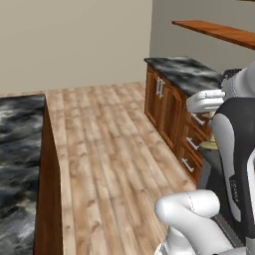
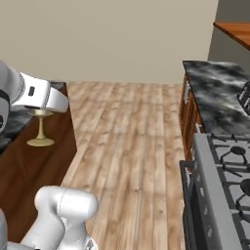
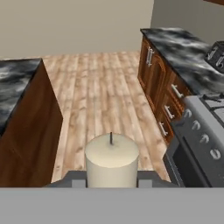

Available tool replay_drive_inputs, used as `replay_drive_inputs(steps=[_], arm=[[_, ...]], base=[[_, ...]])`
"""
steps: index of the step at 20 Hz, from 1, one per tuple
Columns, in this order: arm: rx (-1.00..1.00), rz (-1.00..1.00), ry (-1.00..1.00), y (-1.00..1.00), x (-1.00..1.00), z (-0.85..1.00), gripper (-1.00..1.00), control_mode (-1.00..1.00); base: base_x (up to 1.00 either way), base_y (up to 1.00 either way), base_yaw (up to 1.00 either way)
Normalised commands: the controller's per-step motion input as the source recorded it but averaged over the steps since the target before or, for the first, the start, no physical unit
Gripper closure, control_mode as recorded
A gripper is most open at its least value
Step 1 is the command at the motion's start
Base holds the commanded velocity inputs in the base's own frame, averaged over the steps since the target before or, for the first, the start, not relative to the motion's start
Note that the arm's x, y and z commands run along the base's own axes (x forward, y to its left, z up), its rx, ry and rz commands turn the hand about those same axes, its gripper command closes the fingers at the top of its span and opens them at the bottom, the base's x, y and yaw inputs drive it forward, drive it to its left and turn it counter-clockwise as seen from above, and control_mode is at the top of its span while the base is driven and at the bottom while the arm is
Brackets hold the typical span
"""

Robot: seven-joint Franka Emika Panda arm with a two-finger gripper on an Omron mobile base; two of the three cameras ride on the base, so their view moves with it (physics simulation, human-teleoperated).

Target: Get the candle and the liquor from the cabinet and move them to the dining counter.

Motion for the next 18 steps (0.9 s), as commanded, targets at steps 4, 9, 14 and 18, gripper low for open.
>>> replay_drive_inputs(steps=[4, 9, 14, 18], arm=[[0.00, 0.00, 0.00, 0.00, 0.00, 0.00, 1.00, 1.00], [0.00, 0.00, 0.00, 0.00, 0.00, 0.00, 1.00, 1.00], [0.00, 0.00, 0.00, 0.00, 0.00, 0.00, 1.00, 1.00], [0.00, 0.00, 0.00, 0.00, 0.00, 0.00, 1.00, 1.00]], base=[[1.00, 0.00, 0.00], [1.00, 0.01, 0.00], [1.00, 0.05, 0.00], [1.00, 0.00, 0.00]])
